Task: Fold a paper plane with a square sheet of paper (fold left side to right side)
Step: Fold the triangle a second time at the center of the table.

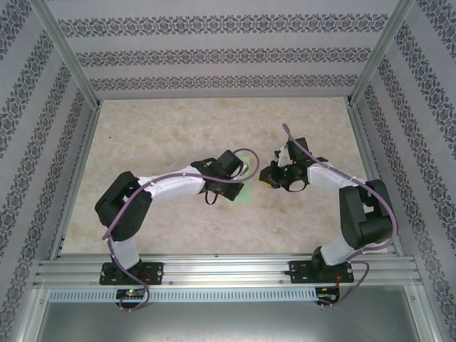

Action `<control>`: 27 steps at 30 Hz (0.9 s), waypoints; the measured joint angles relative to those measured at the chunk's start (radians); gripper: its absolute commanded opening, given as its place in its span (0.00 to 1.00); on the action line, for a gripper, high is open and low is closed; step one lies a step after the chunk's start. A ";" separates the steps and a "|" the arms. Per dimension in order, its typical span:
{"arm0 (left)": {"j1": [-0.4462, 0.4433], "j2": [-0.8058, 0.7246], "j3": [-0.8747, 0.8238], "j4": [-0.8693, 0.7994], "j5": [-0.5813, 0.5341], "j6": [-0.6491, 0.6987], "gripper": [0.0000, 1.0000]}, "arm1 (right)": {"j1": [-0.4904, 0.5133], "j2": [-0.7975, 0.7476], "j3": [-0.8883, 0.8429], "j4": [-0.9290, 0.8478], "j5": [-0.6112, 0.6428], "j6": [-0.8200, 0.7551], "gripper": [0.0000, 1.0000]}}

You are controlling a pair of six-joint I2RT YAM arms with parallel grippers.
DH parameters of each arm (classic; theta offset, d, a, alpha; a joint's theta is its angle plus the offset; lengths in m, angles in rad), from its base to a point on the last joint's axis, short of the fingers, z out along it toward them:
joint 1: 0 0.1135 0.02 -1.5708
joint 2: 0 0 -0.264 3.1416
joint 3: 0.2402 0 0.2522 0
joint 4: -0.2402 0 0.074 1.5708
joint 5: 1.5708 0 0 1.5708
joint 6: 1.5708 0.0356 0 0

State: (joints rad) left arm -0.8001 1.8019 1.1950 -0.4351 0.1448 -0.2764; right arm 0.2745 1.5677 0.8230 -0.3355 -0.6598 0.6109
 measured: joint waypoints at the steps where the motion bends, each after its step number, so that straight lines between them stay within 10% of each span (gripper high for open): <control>1: 0.012 -0.003 -0.008 0.010 0.023 -0.002 0.03 | 0.020 0.002 -0.007 0.017 0.000 0.009 0.09; 27: 0.119 0.027 -0.003 -0.003 0.163 0.078 0.08 | 0.137 0.166 -0.021 0.060 0.058 0.043 0.09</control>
State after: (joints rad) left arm -0.6815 1.8294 1.1923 -0.4385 0.3077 -0.1982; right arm 0.4110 1.7332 0.8021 -0.2760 -0.6018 0.6540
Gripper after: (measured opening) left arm 0.084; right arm 0.086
